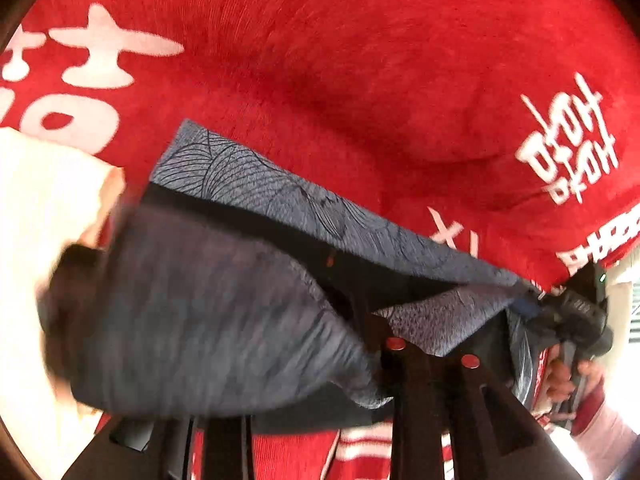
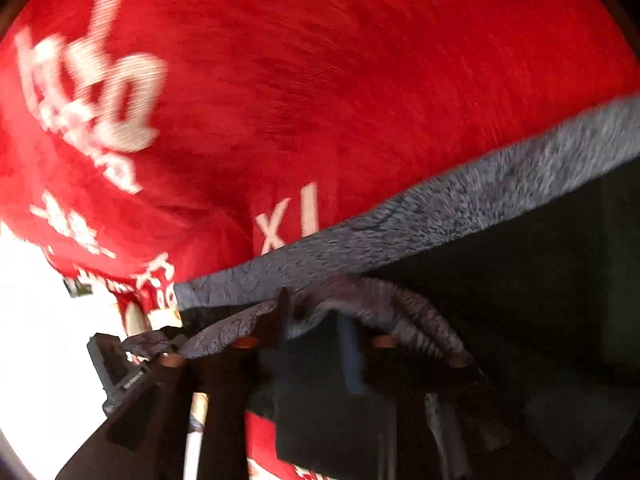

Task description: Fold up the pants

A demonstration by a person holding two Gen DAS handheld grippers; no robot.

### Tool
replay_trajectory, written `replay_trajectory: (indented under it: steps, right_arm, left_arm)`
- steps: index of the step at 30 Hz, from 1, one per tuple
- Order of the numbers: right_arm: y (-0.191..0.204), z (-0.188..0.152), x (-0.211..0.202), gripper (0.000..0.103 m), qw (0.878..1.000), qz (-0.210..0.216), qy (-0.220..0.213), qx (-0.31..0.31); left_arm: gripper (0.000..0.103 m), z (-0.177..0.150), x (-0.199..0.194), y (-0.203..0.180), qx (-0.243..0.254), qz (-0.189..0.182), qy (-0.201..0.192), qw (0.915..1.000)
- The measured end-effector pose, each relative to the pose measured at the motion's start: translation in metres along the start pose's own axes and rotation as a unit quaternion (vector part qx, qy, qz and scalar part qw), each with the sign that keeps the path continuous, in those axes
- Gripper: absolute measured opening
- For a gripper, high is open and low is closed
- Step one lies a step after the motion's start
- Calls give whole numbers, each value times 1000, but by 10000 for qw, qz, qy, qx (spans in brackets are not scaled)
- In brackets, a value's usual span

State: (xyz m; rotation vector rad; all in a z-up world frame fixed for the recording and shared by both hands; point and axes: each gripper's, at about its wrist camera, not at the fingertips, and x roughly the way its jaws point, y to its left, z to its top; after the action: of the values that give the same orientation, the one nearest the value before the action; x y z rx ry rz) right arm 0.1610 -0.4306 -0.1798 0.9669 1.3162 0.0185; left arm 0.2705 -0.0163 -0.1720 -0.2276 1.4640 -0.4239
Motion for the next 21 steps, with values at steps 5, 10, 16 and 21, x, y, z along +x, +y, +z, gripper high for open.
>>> replay_trajectory:
  steps: [5,10,16,21]
  right_arm:
    - [38,-12,-37,71,9961,-374,-309,-734]
    - [46,-28,-20,68,9915,-630,97,-1138]
    - [31,-21,27,68,9742,-1665,46,-1522]
    - [31,-23,-1,68,9878,-1061,-106,-1132]
  left_arm:
    - [81,-11,-35,-6,131,707,-531,9960]
    - [81,-14,-6,-15,332,1226,-374,9912]
    - [93,-21,47,-21,830,2051,-422,9743]
    - [97,-35,52,-28,978,2260,-340,9686]
